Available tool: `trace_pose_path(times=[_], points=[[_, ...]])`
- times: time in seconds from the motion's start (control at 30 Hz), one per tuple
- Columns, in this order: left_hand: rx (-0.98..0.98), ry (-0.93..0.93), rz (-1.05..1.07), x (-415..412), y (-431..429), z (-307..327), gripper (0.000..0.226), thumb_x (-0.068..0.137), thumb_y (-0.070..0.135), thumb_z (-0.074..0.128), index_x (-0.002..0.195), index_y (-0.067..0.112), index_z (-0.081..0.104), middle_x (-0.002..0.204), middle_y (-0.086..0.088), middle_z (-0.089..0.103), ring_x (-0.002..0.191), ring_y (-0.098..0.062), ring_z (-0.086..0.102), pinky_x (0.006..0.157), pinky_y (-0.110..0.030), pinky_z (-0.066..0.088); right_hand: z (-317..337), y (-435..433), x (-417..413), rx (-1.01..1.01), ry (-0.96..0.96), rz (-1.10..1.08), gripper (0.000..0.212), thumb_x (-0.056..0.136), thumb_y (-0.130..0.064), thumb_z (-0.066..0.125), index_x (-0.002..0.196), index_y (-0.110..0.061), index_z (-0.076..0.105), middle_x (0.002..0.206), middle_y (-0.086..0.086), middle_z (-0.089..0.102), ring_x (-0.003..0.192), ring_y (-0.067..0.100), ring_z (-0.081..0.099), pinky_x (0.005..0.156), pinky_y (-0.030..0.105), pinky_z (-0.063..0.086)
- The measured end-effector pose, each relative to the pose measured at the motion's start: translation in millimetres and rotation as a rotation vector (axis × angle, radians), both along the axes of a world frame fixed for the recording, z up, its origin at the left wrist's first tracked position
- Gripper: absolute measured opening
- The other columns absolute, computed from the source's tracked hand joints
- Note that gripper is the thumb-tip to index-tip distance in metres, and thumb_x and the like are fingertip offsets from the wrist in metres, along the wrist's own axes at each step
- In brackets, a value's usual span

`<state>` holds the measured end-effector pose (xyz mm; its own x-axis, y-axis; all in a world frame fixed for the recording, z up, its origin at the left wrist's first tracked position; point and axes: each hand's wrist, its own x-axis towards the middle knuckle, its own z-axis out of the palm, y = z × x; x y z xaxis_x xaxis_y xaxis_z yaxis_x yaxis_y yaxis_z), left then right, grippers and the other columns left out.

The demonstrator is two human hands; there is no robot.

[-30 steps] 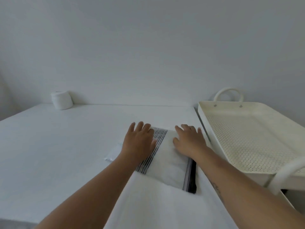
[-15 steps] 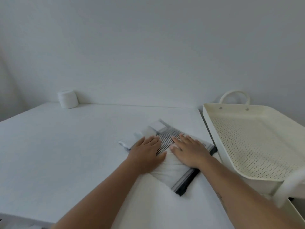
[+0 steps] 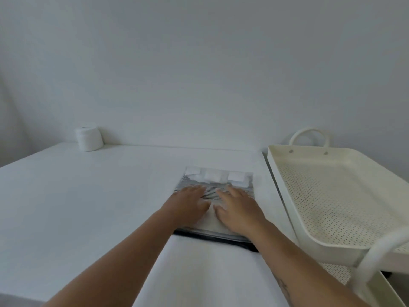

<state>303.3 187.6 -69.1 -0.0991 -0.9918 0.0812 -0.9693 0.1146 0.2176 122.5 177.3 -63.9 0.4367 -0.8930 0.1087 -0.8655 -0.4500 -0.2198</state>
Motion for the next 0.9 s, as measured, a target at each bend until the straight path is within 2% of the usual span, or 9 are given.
trace_pose_path(times=[0.1,0.23,0.33,0.4,0.5,0.57,0.63,0.77,0.9], points=[[0.028,-0.053,0.057,-0.7,6.1,-18.7,0.073,0.090,0.063,0.022,0.152,0.024,0.016,0.162,0.007,0.011,0.148,-0.013,0.006,0.120,-0.040,0.007,-16.6,-7.2,2.8,0.068,0.073,-0.018,0.061,0.094,-0.061,0.021,0.151,-0.038,0.015,0.164,0.000,0.008,0.150,0.024,0.005,0.120,0.047,0.005],[0.028,-0.069,0.087,6.6,7.2,-28.3,0.088,0.079,0.074,0.007,0.153,0.026,0.008,0.163,0.008,0.004,0.148,-0.011,0.001,0.120,-0.038,0.004,-21.5,-18.4,-9.0,0.126,0.102,-0.075,0.074,0.082,-0.077,0.010,0.150,-0.046,0.006,0.164,-0.006,-0.002,0.150,0.019,-0.006,0.118,0.050,-0.006],[0.051,-0.051,0.112,4.8,5.4,-23.0,0.084,0.085,0.071,0.015,0.153,0.023,0.008,0.163,0.007,0.005,0.148,-0.010,0.001,0.119,-0.037,0.003,-18.6,-22.7,-19.2,0.153,0.115,-0.130,0.078,0.078,-0.081,0.008,0.148,-0.049,0.003,0.164,-0.008,-0.004,0.150,0.020,-0.009,0.117,0.054,-0.009],[0.017,-0.022,0.089,3.0,7.1,-15.3,0.074,0.090,0.064,0.026,0.150,0.021,0.024,0.161,0.004,0.019,0.148,-0.014,0.012,0.119,-0.038,0.011,-11.9,-23.7,-21.7,0.172,0.126,-0.147,0.075,0.081,-0.080,0.011,0.149,-0.048,0.004,0.164,-0.006,-0.005,0.149,0.024,-0.011,0.117,0.054,-0.010],[-0.117,0.011,0.051,4.6,18.1,-2.9,0.049,0.093,0.055,0.037,0.127,0.022,0.049,0.142,0.003,0.048,0.135,-0.020,0.039,0.109,-0.037,0.030,3.1,-19.7,-17.2,0.089,0.118,-0.142,0.072,0.090,-0.069,0.025,0.152,-0.038,0.009,0.164,0.001,0.002,0.150,0.027,-0.003,0.119,0.053,-0.002],[-0.137,0.057,0.051,8.0,27.6,4.3,0.053,0.092,0.057,0.042,0.133,0.025,0.049,0.145,0.005,0.047,0.135,-0.016,0.038,0.110,-0.035,0.031,14.9,-12.8,-13.5,0.035,0.048,-0.081,0.066,0.093,-0.060,0.037,0.151,-0.033,0.020,0.162,0.002,0.019,0.148,0.027,0.014,0.118,0.050,0.015],[-0.106,0.105,0.048,10.8,36.1,11.5,0.061,0.087,0.063,0.047,0.137,0.027,0.047,0.146,0.008,0.046,0.136,-0.011,0.036,0.111,-0.033,0.031,26.4,-3.4,-11.5,0.116,-0.063,-0.028,0.060,0.092,-0.055,0.046,0.146,-0.031,0.034,0.156,0.001,0.033,0.141,0.026,0.030,0.112,0.046,0.032],[-0.021,0.244,0.050,14.0,59.0,24.7,0.077,0.068,0.076,0.060,0.130,0.032,0.054,0.139,0.013,0.050,0.129,-0.006,0.043,0.107,-0.028,0.035,39.7,18.1,-12.5,0.276,-0.105,0.022,0.057,0.088,-0.053,0.055,0.139,-0.030,0.046,0.152,0.001,0.041,0.135,0.022,0.041,0.107,0.037,0.037],[0.092,0.217,0.021,18.9,79.6,25.8,0.082,0.057,0.074,0.071,0.128,0.038,0.054,0.137,0.015,0.049,0.127,-0.005,0.043,0.108,-0.028,0.034,43.3,41.7,-13.9,0.354,-0.100,0.050,0.063,0.076,-0.056,0.067,0.133,-0.033,0.052,0.145,-0.001,0.047,0.124,0.020,0.050,0.100,0.035,0.043]])
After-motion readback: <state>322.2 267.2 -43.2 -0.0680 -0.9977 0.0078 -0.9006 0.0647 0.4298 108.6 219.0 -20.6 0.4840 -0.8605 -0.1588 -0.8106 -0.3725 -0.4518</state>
